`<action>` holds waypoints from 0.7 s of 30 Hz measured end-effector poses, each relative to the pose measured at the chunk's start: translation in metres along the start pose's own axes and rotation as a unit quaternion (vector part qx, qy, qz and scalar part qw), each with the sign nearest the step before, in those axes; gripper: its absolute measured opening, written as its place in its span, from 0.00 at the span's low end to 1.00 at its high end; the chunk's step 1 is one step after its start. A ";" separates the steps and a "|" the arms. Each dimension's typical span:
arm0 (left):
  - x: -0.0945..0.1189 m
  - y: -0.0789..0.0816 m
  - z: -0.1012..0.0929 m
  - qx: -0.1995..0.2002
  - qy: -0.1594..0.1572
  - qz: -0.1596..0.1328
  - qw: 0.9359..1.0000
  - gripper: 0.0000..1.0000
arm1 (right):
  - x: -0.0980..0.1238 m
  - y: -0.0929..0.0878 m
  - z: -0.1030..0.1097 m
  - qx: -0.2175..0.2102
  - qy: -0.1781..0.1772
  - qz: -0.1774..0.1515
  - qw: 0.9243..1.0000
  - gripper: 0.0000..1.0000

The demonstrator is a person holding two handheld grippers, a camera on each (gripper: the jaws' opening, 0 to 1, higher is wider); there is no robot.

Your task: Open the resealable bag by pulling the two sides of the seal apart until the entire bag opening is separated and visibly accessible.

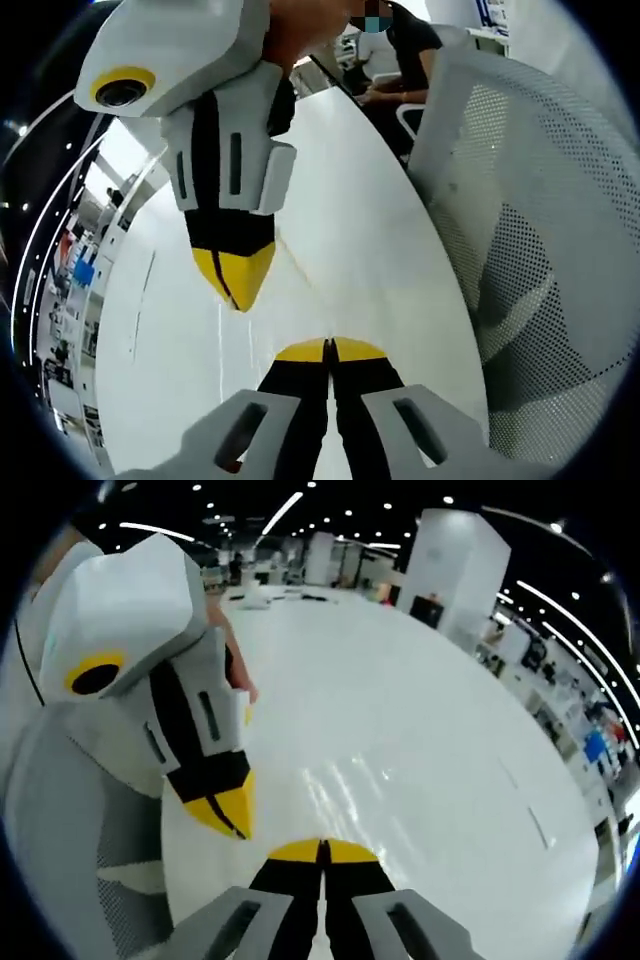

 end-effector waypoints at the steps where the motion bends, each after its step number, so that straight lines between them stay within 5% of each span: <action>1: 0.000 0.000 0.000 0.000 -0.001 -0.001 1.000 0.00 | 0.000 0.002 -0.002 0.005 -0.008 -0.004 1.000 0.00; 2: 0.000 0.000 0.001 0.000 -0.002 -0.002 1.000 0.00 | 0.001 0.003 -0.005 0.011 -0.015 -0.008 1.000 0.00; 5: 0.000 0.003 0.005 0.001 -0.003 -0.002 1.000 0.00 | 0.019 0.029 -0.040 0.022 -0.126 -0.067 0.990 0.00; 16: 0.002 0.007 0.014 0.006 0.009 -0.002 1.000 0.00 | 0.049 0.048 -0.057 0.025 -0.200 -0.128 0.971 0.00; 21: 0.002 0.005 0.018 -0.002 0.012 0.004 1.000 0.00 | 0.049 0.046 -0.057 0.017 -0.204 -0.124 0.971 0.00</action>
Point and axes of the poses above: the point that each gripper's makers call its tool centre point, and the gripper's own axes: x roughly backward along the fingers, z roughly to its left, y roughly out of its top, the point moved 1 cm from there along x, roughly backward along the fingers, and after that the axes turned 9 degrees about -y, right-handed, at the moved point
